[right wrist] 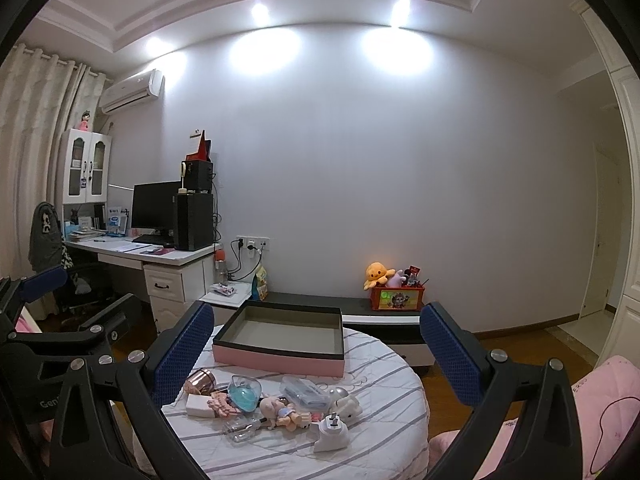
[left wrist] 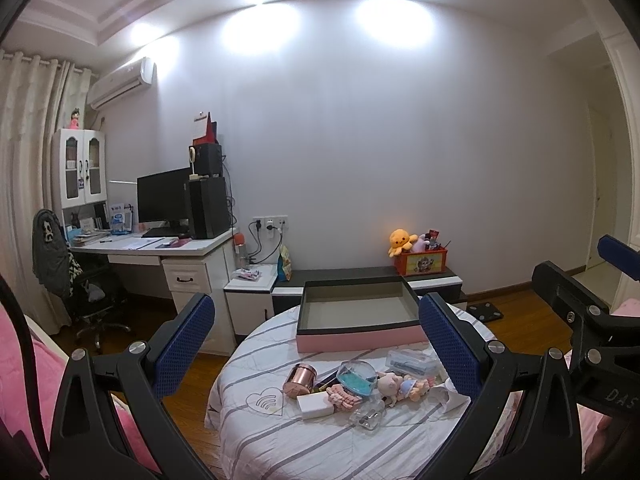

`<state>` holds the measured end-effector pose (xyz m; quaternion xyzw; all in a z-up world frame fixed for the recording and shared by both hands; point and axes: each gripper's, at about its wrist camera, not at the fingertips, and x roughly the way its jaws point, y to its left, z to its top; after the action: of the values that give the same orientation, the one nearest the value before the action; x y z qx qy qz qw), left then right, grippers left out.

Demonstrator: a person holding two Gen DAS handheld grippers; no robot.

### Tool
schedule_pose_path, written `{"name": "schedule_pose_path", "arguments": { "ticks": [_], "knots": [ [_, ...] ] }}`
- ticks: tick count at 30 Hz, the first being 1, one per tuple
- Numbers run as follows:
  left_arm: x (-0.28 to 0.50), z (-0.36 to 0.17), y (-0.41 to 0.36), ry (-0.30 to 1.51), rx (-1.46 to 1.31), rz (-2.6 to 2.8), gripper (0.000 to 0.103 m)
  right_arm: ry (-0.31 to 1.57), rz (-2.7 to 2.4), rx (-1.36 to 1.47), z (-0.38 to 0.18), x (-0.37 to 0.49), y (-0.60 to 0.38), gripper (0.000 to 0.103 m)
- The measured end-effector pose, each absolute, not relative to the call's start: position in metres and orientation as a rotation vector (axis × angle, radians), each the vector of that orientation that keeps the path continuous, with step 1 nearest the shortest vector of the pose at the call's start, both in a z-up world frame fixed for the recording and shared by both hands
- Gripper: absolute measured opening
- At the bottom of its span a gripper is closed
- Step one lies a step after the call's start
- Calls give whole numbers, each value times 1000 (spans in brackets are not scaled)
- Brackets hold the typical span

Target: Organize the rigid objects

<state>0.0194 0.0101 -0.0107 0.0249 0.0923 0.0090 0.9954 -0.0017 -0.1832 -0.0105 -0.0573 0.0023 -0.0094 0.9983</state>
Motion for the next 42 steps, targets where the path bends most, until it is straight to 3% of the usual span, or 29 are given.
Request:
{"name": "schedule_pose_path", "arguments": {
  "ticks": [42],
  "knots": [
    [22, -6, 7, 186, 50, 27, 103, -2, -6, -107, -15, -2, -183, 103]
  ]
}}
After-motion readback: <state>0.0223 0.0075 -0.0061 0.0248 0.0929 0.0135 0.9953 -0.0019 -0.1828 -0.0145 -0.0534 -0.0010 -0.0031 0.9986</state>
